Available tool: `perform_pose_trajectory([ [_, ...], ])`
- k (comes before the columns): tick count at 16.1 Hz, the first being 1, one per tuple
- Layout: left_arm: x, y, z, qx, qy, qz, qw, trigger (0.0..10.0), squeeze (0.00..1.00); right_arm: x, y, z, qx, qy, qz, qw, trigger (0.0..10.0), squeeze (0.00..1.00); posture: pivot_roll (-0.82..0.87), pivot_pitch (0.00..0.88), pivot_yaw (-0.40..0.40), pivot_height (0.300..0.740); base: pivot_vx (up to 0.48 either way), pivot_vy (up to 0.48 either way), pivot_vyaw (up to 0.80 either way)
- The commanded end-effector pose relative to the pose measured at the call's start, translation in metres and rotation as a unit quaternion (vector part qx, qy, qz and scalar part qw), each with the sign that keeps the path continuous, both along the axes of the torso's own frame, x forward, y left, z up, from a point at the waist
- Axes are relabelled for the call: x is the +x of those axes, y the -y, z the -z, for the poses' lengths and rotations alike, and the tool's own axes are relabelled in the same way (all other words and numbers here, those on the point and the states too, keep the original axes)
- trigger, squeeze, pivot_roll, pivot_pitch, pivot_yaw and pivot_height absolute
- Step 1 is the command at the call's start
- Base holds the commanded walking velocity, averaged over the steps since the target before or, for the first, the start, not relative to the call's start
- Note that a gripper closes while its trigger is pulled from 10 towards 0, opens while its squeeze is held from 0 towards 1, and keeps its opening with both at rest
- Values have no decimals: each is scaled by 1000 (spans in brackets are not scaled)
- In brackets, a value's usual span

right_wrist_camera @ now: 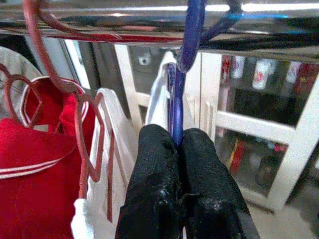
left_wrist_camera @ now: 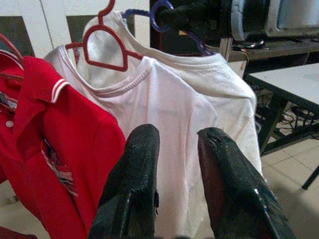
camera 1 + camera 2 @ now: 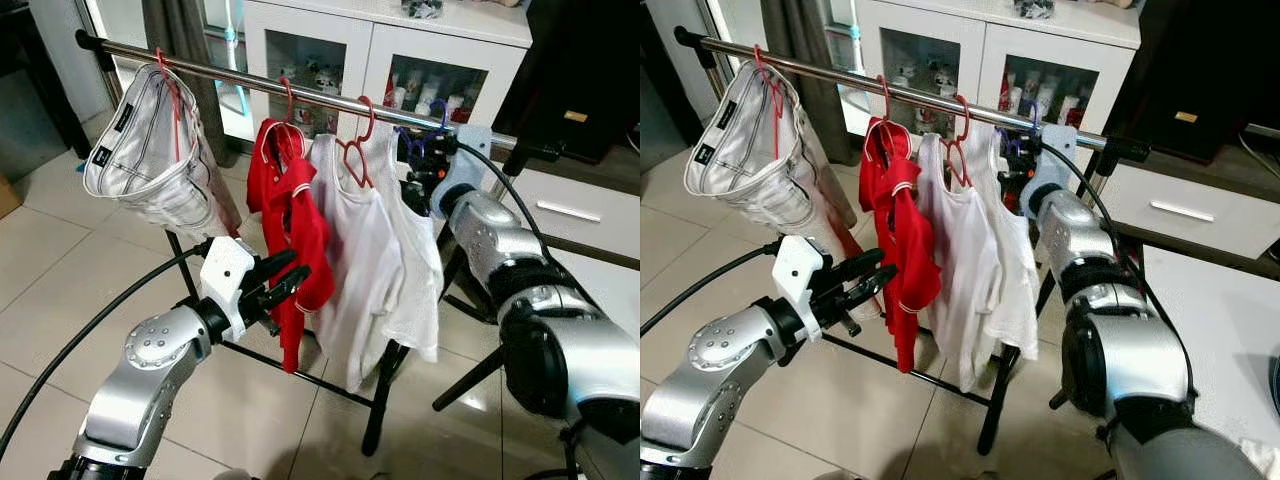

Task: Hang hanger

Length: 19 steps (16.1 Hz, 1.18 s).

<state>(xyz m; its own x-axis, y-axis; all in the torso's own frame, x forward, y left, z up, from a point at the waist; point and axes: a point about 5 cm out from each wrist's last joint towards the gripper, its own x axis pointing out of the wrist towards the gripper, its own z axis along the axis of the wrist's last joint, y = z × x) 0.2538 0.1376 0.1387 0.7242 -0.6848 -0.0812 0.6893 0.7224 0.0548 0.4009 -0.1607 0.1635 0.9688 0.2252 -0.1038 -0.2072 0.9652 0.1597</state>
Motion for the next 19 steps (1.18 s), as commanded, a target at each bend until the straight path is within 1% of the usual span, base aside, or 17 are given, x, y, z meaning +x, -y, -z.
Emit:
perform_pose_trajectory([
  [1, 2, -1, 0, 5, 6, -6, 1000, 10000, 0, 1, 6, -14, -1, 39, 2, 999, 0, 0, 20, 0, -40, 740, 0, 0, 0],
  [2, 2, -1, 0, 5, 6, -8, 1000, 10000, 0, -1, 6, -12, -2, 41, 1, 999, 0, 0, 19, 0, -39, 740, 0, 0, 0],
  [5, 2, -2, 7, 7, 1, -32, 999, 10000, 0, -20, 7, 4, -3, 54, 0, 999, 0, 0, 15, 0, -37, 740, 0, 0, 0],
  [6, 3, -3, 9, 9, 2, -42, 999, 10000, 0, -26, 7, 6, 4, 59, 3, 998, 0, 0, 15, 0, -38, 740, 0, 0, 0],
  [7, 4, -5, 12, 14, 0, -56, 998, 10000, 0, -36, 6, 9, 8, 65, 4, 998, 0, 0, 13, 0, -37, 740, 0, 0, 0],
  [9, 3, -7, 17, 11, -13, -72, 997, 10000, 0, -51, 6, 11, 14, 72, 17, 997, 0, 0, 7, 0, -40, 740, 0, 0, 0],
  [10, 2, -8, 19, 10, -15, -77, 997, 10000, 0, -58, 6, 12, 15, 74, 22, 997, 0, 0, 6, 0, -41, 740, 0, 0, 0],
  [11, 2, -8, 19, 9, -16, -79, 997, 10000, 0, -60, 6, 13, 13, 75, 24, 997, 0, 0, 6, 0, -41, 740, 0, 0, 0],
  [13, -1, -9, 23, 7, -19, -90, 996, 10000, 0, -82, 1, 22, 31, 67, 35, 997, 0, 0, 5, 0, -54, 740, -283, 0, 0],
  [16, -4, -11, 25, 5, -22, -101, 995, 10000, 0, -99, -1, 30, 32, 54, 45, 997, 0, 0, 4, 0, -60, 740, -289, 0, 0],
  [17, -4, -11, 25, 5, -23, -102, 994, 10000, 0, -102, -1, 31, 30, 51, 46, 997, 0, 0, 2, 0, -62, 740, -285, 0, 0],
  [18, -6, -11, 25, 4, -23, -105, 994, 10000, 0, -108, -3, 33, 23, 41, 45, 998, 0, 0, 2, 0, -71, 740, -285, 0, 0],
  [19, -6, -10, 25, 3, -23, -106, 994, 10000, 0, -111, -3, 34, 14, 37, 44, 998, 0, 0, 3, 0, -74, 740, -285, 0, 0],
])
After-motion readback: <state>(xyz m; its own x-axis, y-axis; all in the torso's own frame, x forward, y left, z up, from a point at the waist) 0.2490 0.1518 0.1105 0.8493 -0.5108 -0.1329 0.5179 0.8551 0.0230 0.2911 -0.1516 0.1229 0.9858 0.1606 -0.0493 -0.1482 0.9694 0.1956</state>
